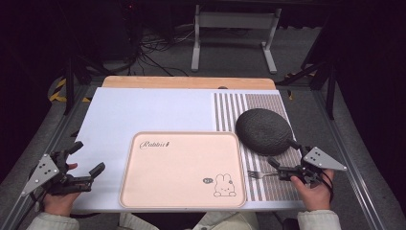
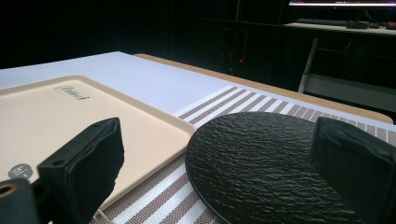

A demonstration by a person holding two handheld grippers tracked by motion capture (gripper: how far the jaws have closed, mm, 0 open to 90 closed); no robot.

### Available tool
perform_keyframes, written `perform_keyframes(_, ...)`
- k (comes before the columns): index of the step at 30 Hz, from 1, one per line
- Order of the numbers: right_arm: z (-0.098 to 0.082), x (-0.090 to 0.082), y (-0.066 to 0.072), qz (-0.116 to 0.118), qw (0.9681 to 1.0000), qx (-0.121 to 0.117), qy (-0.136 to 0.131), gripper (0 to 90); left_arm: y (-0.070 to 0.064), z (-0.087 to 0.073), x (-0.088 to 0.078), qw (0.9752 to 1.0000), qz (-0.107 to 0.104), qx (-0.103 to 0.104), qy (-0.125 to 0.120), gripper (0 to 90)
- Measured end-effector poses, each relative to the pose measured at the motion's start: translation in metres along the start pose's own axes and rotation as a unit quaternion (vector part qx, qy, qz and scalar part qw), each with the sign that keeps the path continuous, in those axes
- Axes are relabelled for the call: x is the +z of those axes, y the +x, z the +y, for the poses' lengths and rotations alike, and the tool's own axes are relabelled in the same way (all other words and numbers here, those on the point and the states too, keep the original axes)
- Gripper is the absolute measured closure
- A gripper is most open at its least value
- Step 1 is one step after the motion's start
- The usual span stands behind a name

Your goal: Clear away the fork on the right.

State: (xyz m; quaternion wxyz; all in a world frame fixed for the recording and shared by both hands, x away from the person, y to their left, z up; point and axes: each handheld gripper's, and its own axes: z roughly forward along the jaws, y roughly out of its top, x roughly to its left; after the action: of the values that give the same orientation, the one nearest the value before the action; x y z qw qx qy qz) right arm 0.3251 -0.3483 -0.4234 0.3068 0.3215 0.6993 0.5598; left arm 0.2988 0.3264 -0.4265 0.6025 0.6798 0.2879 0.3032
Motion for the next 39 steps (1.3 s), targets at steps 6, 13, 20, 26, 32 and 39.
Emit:
perform_keyframes(6,0.0,0.0,0.0,0.004,1.0,0.004,-0.002,3.2,0.0,0.0,0.001,1.0,-0.001,0.002,0.004,0.0)
perform_keyframes(13,0.0,0.001,0.0,0.009,0.9999,0.003,-0.005,2.8,0.0,0.0,0.001,1.0,0.001,0.003,0.009,0.0)
perform_keyframes(20,0.001,0.003,-0.002,0.013,0.9999,0.007,-0.004,2.8,0.0,-0.001,0.001,1.0,0.004,0.0,0.008,0.0)
perform_keyframes(26,0.015,0.015,-0.008,-0.001,0.9997,0.013,0.021,5.1,0.0,-0.001,0.001,0.9999,0.004,0.003,0.014,0.0)
perform_keyframes(32,0.026,0.031,-0.009,0.006,0.9987,0.016,0.048,3.3,0.001,-0.001,0.001,0.9999,0.004,-0.002,0.011,0.0)
perform_keyframes(39,0.037,0.045,-0.006,0.063,0.9958,-0.003,0.067,1.3,0.0,-0.001,0.001,0.9999,0.003,-0.004,0.01,0.0)
